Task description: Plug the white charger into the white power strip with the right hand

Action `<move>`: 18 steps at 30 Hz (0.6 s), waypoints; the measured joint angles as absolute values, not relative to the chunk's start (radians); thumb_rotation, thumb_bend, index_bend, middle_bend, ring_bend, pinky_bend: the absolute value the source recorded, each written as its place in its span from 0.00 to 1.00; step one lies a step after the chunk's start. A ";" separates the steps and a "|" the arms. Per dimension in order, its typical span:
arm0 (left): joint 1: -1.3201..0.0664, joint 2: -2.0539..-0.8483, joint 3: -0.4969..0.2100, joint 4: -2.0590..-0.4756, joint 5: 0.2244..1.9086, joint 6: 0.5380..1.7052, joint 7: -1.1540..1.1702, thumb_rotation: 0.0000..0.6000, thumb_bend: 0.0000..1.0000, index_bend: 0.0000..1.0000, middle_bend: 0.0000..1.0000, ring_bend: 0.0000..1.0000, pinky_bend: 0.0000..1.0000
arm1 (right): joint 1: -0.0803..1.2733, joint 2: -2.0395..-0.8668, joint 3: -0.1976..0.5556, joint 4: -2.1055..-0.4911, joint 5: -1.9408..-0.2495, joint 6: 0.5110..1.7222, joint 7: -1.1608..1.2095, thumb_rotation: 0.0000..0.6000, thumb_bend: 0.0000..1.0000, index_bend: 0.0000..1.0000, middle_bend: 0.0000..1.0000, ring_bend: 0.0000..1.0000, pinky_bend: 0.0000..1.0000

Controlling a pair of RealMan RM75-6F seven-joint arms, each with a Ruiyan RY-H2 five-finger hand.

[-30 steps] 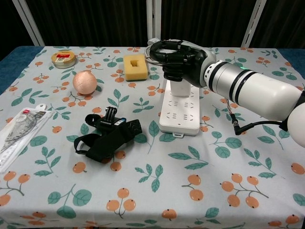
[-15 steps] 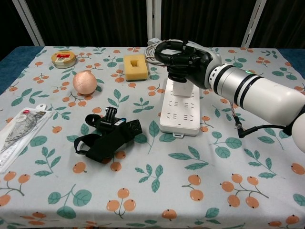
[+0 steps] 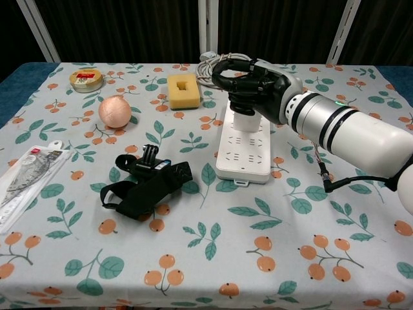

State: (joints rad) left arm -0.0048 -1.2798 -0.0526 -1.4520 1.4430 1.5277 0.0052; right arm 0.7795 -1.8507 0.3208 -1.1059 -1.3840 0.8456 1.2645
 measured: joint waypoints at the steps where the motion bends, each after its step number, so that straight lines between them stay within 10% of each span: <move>1: -0.005 -1.279 -0.053 -1.452 1.443 1.527 0.005 1.00 0.00 0.09 0.03 0.00 0.00 | 0.778 -1.849 0.322 -1.109 -1.386 0.857 1.265 1.00 0.88 1.00 1.00 0.99 0.95; 10: -0.014 -1.271 -0.057 -1.465 1.450 1.526 0.017 1.00 0.00 0.09 0.03 0.00 0.00 | 0.743 -1.759 0.319 -1.203 -1.443 0.988 1.195 1.00 0.85 1.00 1.00 0.94 0.91; 18: -0.022 -1.271 -0.059 -1.474 1.453 1.523 0.030 1.00 0.00 0.09 0.03 0.00 0.00 | 0.670 -1.653 0.275 -1.274 -1.471 1.094 0.787 1.00 0.59 0.68 0.72 0.51 0.40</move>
